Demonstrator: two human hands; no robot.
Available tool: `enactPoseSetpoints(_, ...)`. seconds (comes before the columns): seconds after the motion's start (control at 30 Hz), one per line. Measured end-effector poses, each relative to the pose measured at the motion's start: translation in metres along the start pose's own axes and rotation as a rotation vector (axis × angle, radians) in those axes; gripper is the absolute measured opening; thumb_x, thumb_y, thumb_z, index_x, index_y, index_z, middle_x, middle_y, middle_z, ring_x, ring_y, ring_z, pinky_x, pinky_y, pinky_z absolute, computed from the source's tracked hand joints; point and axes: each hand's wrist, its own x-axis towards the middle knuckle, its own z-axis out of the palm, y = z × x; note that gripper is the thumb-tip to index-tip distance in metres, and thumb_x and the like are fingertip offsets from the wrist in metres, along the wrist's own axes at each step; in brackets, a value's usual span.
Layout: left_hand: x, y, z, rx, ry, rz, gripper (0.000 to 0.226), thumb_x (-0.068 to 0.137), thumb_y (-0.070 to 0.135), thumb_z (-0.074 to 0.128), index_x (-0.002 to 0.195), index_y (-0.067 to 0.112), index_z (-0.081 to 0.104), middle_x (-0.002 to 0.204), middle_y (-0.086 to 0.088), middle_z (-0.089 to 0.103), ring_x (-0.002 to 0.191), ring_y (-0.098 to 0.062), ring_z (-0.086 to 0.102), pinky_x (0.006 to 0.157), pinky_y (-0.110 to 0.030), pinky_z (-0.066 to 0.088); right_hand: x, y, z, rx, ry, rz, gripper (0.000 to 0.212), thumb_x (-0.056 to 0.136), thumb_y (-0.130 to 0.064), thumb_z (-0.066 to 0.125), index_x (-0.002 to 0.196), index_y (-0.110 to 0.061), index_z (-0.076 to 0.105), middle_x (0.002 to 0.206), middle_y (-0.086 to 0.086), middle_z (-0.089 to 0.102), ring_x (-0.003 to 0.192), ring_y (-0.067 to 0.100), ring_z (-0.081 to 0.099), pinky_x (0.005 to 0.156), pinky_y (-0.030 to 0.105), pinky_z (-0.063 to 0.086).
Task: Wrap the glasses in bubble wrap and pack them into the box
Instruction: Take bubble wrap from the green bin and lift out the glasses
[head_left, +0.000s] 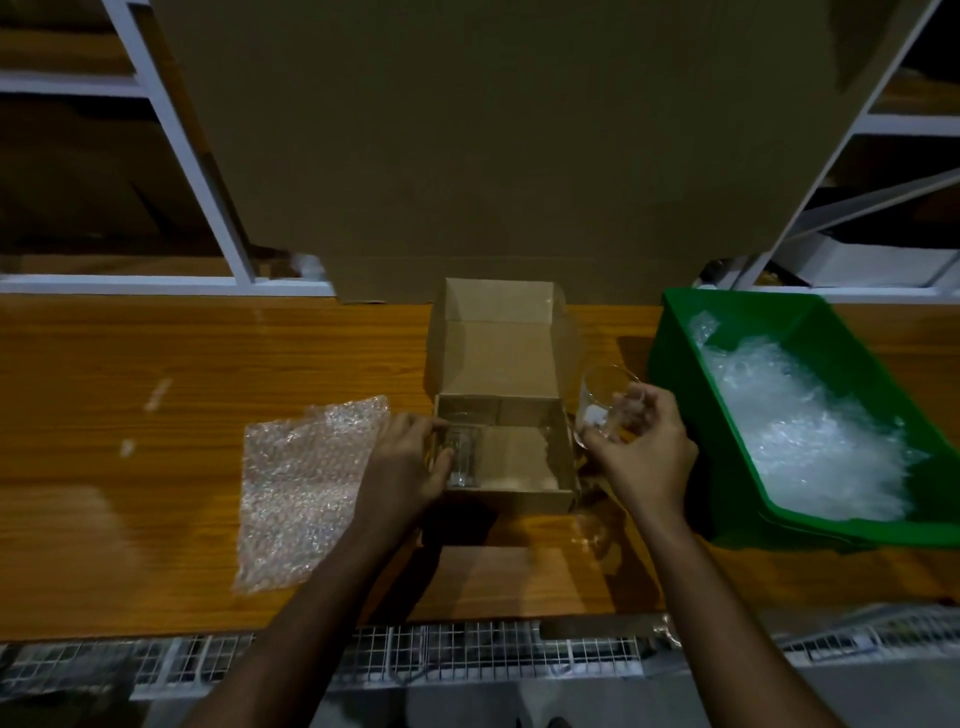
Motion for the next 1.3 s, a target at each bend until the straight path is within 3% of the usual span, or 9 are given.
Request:
enactPoseSetpoints(0.27, 0.002, -0.005, 0.006, -0.047, 0.095, -0.002, 0.031, 0.085, 0.008, 0.072, 0.116, 0.011, 0.067, 0.108, -0.003, 0.064, 0.091, -0.015, 0.061, 0.076, -0.041, 0.059, 0.006, 0.042, -0.006, -0.06, 0.015, 0.048, 0.061, 0.072, -0.009, 0.087, 0.124, -0.017, 0.057, 0.115, 0.002, 0.068, 0.09, 0.007, 0.061, 0.066, 0.009, 0.044)
enactPoseSetpoints(0.37, 0.003, -0.001, 0.003, -0.145, 0.108, -0.099, 0.029, 0.088, 0.009, 0.068, 0.116, 0.016, 0.07, 0.104, 0.001, 0.068, 0.088, -0.009, 0.064, 0.074, -0.035, 0.06, 0.006, 0.05, -0.004, -0.065, 0.026, 0.064, 0.063, 0.07, -0.008, 0.088, 0.125, -0.016, 0.056, 0.115, 0.005, 0.069, 0.092, 0.013, 0.064, 0.069, 0.016, 0.047)
enactPoseSetpoints(0.5, 0.0, 0.003, -0.001, -0.227, 0.086, -0.169, 0.028, 0.093, 0.012, 0.064, 0.118, 0.019, 0.071, 0.099, 0.005, 0.072, 0.081, 0.004, 0.065, 0.062, -0.01, 0.052, 0.007, 0.057, -0.004, -0.063, 0.028, 0.072, 0.062, 0.07, -0.009, 0.088, 0.123, -0.015, 0.057, 0.112, 0.007, 0.07, 0.089, 0.012, 0.063, 0.068, 0.015, 0.047)
enactPoseSetpoints(0.63, 0.0, 0.007, -0.002, -0.251, 0.089, -0.201, 0.028, 0.093, 0.009, 0.064, 0.119, 0.016, 0.071, 0.089, 0.009, 0.069, 0.073, 0.006, 0.066, 0.054, -0.007, 0.048, 0.007, 0.063, -0.004, -0.052, 0.041, 0.065, 0.062, 0.071, -0.008, 0.087, 0.124, -0.014, 0.056, 0.113, 0.006, 0.07, 0.091, 0.012, 0.065, 0.066, 0.009, 0.044)
enactPoseSetpoints(0.77, 0.0, 0.006, -0.004, -0.242, 0.098, -0.194, 0.028, 0.092, 0.008, 0.064, 0.118, 0.015, 0.073, 0.082, 0.017, 0.066, 0.074, 0.006, 0.065, 0.056, -0.009, 0.051, 0.002, 0.061, -0.002, -0.026, 0.023, 0.081, 0.085, 0.069, -0.012, 0.089, 0.139, -0.018, 0.042, 0.133, 0.009, 0.06, 0.116, 0.025, 0.061, 0.085, 0.027, 0.051)
enactPoseSetpoints(0.87, -0.002, 0.002, -0.009, -0.238, 0.113, -0.198, 0.028, 0.091, 0.007, 0.063, 0.117, 0.015, 0.073, 0.08, 0.012, 0.069, 0.069, 0.004, 0.066, 0.055, -0.008, 0.049, -0.016, 0.043, 0.0, -0.127, 0.096, -0.074, 0.094, 0.07, -0.012, 0.085, 0.148, -0.015, 0.034, 0.145, 0.012, 0.044, 0.129, 0.026, 0.047, 0.095, 0.028, 0.041)
enactPoseSetpoints(1.0, -0.006, -0.003, -0.016, -0.23, 0.136, -0.221, 0.026, 0.093, 0.007, 0.063, 0.116, 0.013, 0.074, 0.08, 0.007, 0.069, 0.067, 0.01, 0.063, 0.054, -0.002, 0.042, -0.05, 0.006, 0.021, -0.238, 0.173, -0.5, 0.061, 0.082, -0.008, 0.074, 0.136, -0.006, 0.048, 0.135, 0.015, 0.047, 0.121, 0.024, 0.051, 0.096, 0.021, 0.046)
enactPoseSetpoints(1.13, -0.007, -0.011, -0.023, -0.238, 0.099, -0.258, 0.027, 0.093, 0.012, 0.065, 0.117, 0.019, 0.074, 0.096, 0.002, 0.075, 0.077, 0.013, 0.062, 0.06, 0.001, 0.042, -0.057, -0.025, 0.068, -0.293, -0.183, -0.594, 0.028, 0.088, -0.013, 0.068, 0.115, -0.012, 0.061, 0.11, 0.004, 0.061, 0.1, 0.017, 0.06, 0.08, 0.03, 0.056)
enactPoseSetpoints(1.3, -0.009, -0.014, -0.029, -0.316, 0.078, -0.329, 0.028, 0.091, 0.014, 0.069, 0.119, 0.018, 0.071, 0.076, 0.019, 0.065, 0.066, 0.02, 0.06, 0.055, 0.0, 0.043, -0.036, -0.058, 0.124, -0.535, -0.536, -0.04, 0.034, 0.088, -0.037, 0.069, 0.112, -0.014, 0.06, 0.106, 0.005, 0.065, 0.095, 0.024, 0.065, 0.065, 0.031, 0.051)
